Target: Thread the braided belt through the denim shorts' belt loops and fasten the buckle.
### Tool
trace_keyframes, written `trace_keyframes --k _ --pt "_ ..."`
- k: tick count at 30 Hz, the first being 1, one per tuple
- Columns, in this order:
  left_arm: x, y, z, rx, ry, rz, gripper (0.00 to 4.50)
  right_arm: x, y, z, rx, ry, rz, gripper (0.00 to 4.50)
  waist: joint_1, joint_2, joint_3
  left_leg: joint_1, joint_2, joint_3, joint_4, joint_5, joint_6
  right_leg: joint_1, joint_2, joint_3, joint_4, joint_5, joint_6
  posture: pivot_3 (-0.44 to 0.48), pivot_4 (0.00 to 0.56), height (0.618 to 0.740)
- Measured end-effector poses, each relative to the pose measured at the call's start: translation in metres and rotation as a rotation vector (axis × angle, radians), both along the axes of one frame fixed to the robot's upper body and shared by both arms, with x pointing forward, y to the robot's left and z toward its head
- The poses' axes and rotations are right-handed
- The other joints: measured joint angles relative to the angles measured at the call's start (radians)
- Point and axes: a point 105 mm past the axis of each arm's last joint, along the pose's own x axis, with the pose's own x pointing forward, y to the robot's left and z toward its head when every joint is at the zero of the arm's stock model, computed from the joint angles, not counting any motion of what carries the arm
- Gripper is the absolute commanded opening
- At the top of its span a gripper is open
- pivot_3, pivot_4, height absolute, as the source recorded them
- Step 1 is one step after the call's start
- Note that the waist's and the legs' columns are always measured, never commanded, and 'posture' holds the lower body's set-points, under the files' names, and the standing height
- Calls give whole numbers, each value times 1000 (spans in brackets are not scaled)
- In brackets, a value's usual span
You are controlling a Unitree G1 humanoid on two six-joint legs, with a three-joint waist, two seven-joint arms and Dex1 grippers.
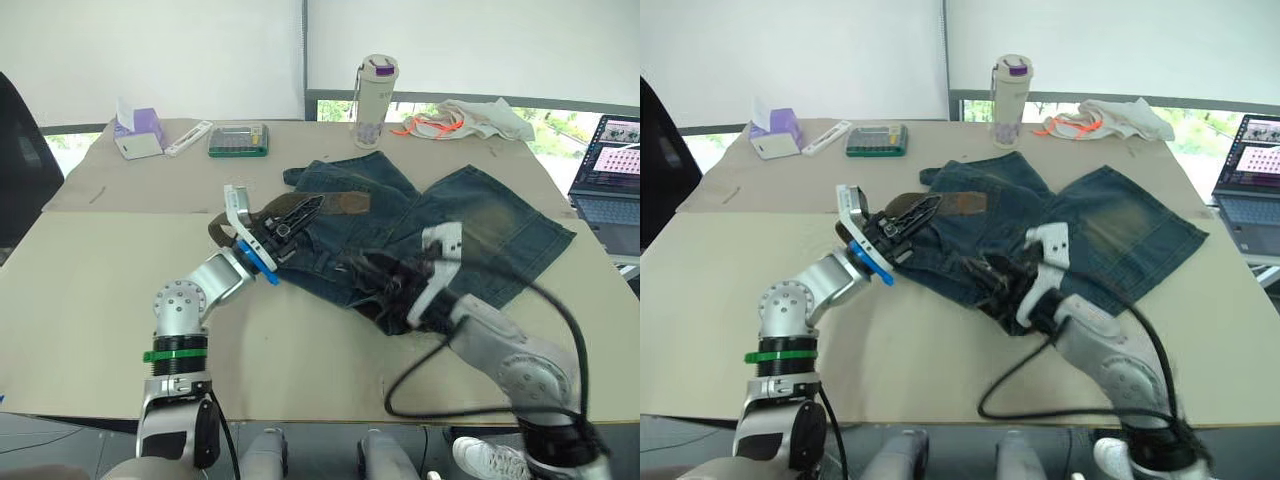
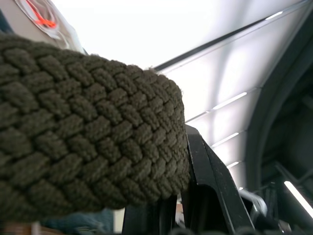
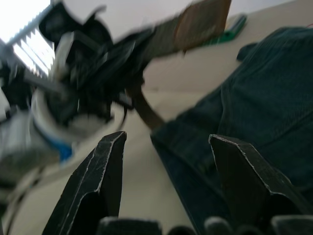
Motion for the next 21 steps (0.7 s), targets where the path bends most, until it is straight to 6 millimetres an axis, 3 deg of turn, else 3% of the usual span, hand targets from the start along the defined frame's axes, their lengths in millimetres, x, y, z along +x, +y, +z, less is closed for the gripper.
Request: trace_keyframes --k 5,10,17,21 --pt "0 8 -1 47 -18 -1 0 -27 -25 -22 -342 -61 50 2840 10 0 0 -2 0 0 0 0 0 1 0 0 -4 0 0 0 150 740" --pt "-2 9 -4 82 -30 -19 0 -55 -31 -35 -425 -28 105 2840 10 -1 0 -2 0 0 0 0 0 1 -1 0 -4 0 -1 0 150 740" --pt "-3 3 -8 104 -34 -41 0 -44 -43 -51 -555 -64 -44 2840 10 -1 0 -2 0 0 0 0 0 1 -1 0 -5 1 -2 0 150 740" --pt "-4 3 -8 104 -38 -47 0 -40 -45 -43 -519 -170 -136 2840 12 -1 0 -2 0 0 0 0 0 1 -1 0 -5 1 -2 0 150 740"
